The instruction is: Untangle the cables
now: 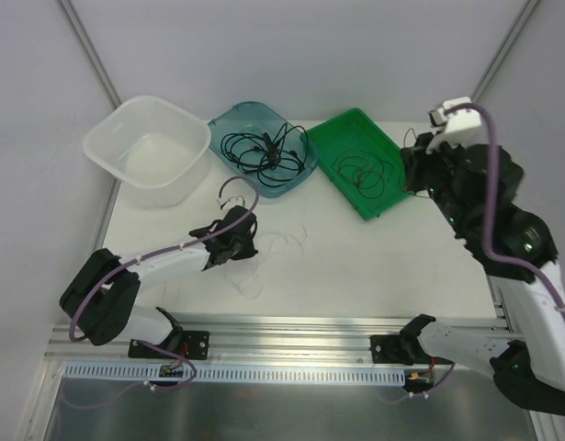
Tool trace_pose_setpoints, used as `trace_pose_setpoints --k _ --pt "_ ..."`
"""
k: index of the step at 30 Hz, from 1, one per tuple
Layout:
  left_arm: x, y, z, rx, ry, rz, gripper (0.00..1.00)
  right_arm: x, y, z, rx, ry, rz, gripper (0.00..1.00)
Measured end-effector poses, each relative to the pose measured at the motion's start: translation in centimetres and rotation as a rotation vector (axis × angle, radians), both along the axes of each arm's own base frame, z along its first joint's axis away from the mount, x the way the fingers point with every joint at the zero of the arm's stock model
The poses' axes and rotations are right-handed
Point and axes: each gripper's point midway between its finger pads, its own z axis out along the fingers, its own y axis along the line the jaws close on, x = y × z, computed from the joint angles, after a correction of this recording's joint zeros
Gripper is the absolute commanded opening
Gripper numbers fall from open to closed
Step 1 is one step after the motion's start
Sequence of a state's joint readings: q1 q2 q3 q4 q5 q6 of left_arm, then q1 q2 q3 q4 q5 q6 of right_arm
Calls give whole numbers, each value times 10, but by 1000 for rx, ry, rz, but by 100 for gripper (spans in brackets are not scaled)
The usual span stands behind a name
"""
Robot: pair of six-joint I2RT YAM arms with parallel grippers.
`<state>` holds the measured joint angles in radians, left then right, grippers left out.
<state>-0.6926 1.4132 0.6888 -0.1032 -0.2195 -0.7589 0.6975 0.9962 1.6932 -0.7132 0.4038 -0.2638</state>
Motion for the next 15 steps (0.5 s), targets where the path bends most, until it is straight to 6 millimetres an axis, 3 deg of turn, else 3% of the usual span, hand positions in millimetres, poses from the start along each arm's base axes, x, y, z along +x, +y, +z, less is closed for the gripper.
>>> trace_pose_setpoints --k 7,12,15 --pt "-4 3 37 -39 -73 -37 53 97 -16 -90 -56 215 -175 1" --pt "-10 8 57 -48 -107 -61 90 140 -29 -122 -5 277 -232 1" --pt "-11 7 73 -71 -136 -75 99 169 -31 -139 18 298 -244 1"
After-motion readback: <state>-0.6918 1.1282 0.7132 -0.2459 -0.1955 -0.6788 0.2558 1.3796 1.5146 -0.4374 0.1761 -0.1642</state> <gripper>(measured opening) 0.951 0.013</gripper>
